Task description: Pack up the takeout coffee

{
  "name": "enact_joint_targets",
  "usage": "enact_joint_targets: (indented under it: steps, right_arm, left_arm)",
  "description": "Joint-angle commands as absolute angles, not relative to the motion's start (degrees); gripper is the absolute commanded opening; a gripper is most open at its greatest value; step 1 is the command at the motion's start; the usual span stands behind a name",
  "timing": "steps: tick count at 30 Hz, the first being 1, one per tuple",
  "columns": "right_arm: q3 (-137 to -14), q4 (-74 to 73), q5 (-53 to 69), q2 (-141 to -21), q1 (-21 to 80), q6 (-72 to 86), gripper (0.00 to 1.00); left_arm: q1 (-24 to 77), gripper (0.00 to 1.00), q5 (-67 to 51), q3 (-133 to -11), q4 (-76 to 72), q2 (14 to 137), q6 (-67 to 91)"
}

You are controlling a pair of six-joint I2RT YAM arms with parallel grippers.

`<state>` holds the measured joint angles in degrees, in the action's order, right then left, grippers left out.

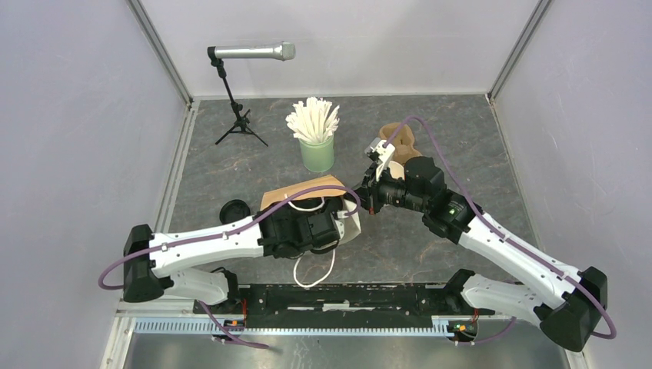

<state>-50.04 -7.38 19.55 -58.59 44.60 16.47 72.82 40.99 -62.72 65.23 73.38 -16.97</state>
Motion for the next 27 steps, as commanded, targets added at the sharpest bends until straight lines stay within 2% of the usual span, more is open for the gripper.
enact_joint_targets:
  steps: [1, 12, 27]
  right_arm:
    - [-51.0, -7.6, 20.8, -59.2, 44.8, 16.6, 0.0]
    - [-50.4, -7.5, 20.7, -58.9, 44.7, 16.0, 0.0]
    - [-49.3, -5.4, 22.4, -58.9, 44.7, 15.8, 0.0]
  left_arm:
    - [72.5, 0.45, 41.7, -62.5, 63.0, 69.8, -17.7]
    - [72.4, 0.44, 40.6, -63.9, 67.5, 68.2, -15.3]
    - [72.0, 0.44, 42.7, -58.4, 62.7, 64.7, -14.7]
